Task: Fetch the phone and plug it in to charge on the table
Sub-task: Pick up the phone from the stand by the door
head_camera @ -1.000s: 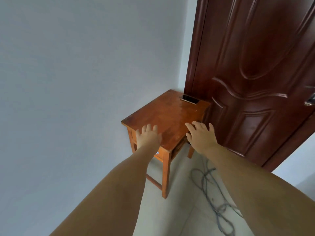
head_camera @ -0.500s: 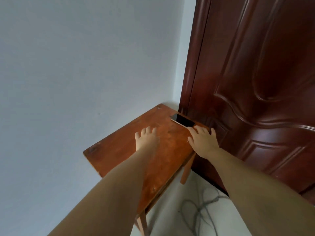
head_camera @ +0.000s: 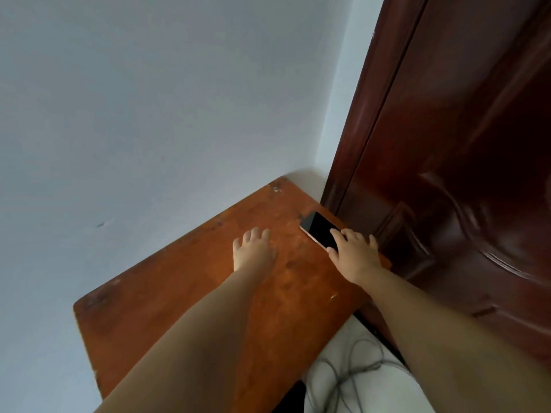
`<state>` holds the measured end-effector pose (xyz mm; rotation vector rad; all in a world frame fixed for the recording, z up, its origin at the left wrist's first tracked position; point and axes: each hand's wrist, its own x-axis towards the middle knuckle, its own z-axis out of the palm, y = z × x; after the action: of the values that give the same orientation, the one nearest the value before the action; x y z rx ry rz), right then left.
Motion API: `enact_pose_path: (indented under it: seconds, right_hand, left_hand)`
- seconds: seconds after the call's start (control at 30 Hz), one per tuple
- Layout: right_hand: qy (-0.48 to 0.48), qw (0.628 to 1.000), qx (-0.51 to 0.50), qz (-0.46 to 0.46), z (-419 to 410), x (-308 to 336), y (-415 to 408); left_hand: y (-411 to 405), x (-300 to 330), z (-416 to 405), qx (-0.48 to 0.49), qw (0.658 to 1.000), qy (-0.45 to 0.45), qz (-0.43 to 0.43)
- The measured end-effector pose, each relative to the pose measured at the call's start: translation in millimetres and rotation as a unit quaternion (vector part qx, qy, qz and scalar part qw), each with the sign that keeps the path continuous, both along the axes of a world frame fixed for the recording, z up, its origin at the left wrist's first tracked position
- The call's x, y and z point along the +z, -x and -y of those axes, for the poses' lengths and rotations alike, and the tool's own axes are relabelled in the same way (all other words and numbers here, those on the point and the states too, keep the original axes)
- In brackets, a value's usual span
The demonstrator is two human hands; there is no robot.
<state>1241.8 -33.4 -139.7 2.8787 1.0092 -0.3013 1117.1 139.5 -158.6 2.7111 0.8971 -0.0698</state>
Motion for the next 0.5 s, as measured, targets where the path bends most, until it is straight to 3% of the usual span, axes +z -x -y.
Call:
enact_pose_path:
  seconds: [0.23, 0.5]
  right_hand:
    - [-0.026, 0.996, -0.069, -0.053, -28, -49, -48]
    - [-0.056, 0.993, -0.096, -0.040, -20, -72, -61]
  left_hand:
    - [-48, -63, -24, 0.017, 1.000, 0.014, -0.017]
    - [-47, -99, -13, 0.016, 0.998, -0.052, -0.034]
